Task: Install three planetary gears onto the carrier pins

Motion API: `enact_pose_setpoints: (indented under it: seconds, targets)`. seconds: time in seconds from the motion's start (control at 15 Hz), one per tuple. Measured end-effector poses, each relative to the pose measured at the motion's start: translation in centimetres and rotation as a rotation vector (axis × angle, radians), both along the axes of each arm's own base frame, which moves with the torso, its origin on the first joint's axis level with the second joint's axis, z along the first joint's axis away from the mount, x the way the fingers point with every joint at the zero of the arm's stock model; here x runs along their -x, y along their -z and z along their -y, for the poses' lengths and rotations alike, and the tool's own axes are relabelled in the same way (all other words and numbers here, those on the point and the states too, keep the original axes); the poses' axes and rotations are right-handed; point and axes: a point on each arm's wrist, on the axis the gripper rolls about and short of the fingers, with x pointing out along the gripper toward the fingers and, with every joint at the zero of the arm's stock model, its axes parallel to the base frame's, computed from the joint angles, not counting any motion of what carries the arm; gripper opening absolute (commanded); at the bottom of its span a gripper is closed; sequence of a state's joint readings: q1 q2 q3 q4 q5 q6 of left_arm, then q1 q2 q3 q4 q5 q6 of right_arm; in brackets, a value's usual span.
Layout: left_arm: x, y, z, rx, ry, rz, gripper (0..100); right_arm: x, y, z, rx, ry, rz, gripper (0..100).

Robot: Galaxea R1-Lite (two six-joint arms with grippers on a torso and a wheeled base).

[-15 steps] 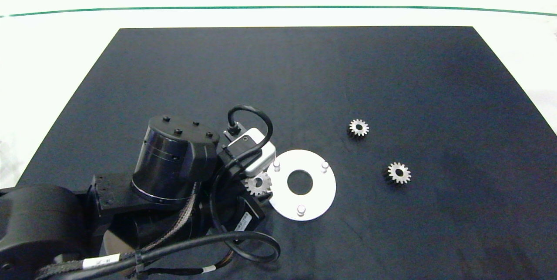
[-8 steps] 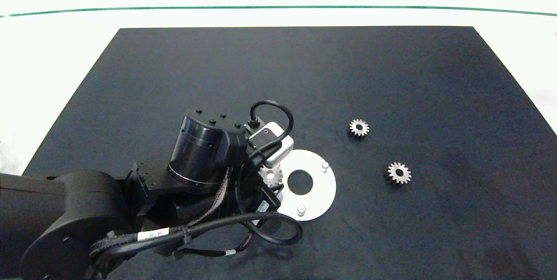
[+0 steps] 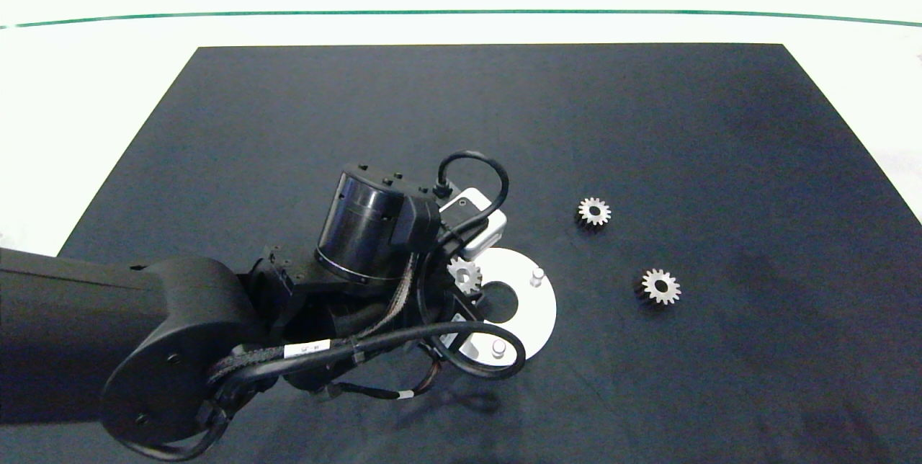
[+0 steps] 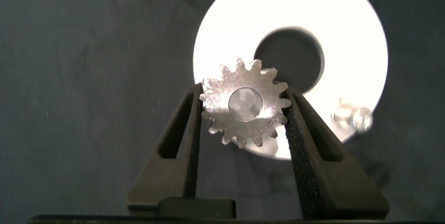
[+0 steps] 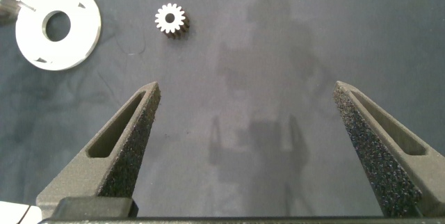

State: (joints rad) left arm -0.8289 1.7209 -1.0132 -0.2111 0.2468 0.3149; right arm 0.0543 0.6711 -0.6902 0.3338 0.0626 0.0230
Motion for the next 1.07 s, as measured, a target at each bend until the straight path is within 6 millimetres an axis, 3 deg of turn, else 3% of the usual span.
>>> enact_pose_setpoints:
  seconds: [0.47, 1.07]
  targets:
    - [-1.1, 0.3, 0.8, -0.008, -0.008, -0.01, 22, 0.0, 0.2, 0.0, -0.022, 0.009, -0.009, 100]
    - [-2.3, 0.5, 0.1, -0.014, -0.044, -0.008, 22, 0.0, 0.3, 0.0, -0.022, 0.007, -0.014, 100]
